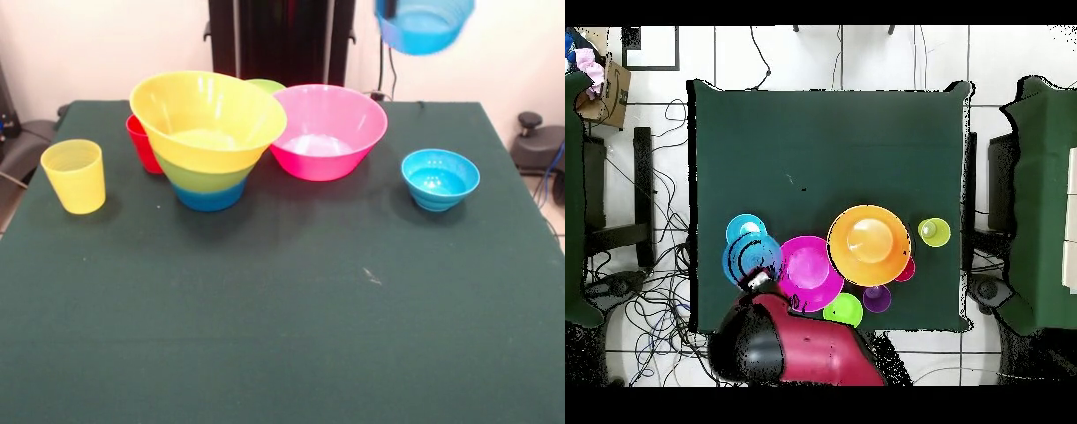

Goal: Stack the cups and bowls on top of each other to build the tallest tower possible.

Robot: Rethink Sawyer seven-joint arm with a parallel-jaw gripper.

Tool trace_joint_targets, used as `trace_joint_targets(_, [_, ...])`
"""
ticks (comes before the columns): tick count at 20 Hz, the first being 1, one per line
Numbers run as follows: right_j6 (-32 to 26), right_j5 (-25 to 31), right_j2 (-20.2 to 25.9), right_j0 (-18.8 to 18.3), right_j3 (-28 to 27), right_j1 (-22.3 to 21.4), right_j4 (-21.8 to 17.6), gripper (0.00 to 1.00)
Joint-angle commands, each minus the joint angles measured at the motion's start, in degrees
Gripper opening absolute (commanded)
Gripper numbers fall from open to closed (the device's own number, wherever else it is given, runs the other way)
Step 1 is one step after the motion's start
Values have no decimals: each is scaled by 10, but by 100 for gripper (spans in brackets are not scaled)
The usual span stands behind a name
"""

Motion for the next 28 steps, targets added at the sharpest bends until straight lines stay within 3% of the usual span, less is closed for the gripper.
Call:
trace_joint_targets(1, [-305, 163, 97, -119, 28, -116, 4, 0])
trace_joint_targets(6, [-345, 129, 139, -195, 25, -86, -27, 0])
trace_joint_targets(11, [-329, 55, 152, -242, -13, 4, -127, 0])
trace_joint_targets(21, [-294, -35, 143, -276, -109, 151, -297, 0])
trace_joint_targets(28, [-273, -48, 152, -298, -133, 185, -353, 0])
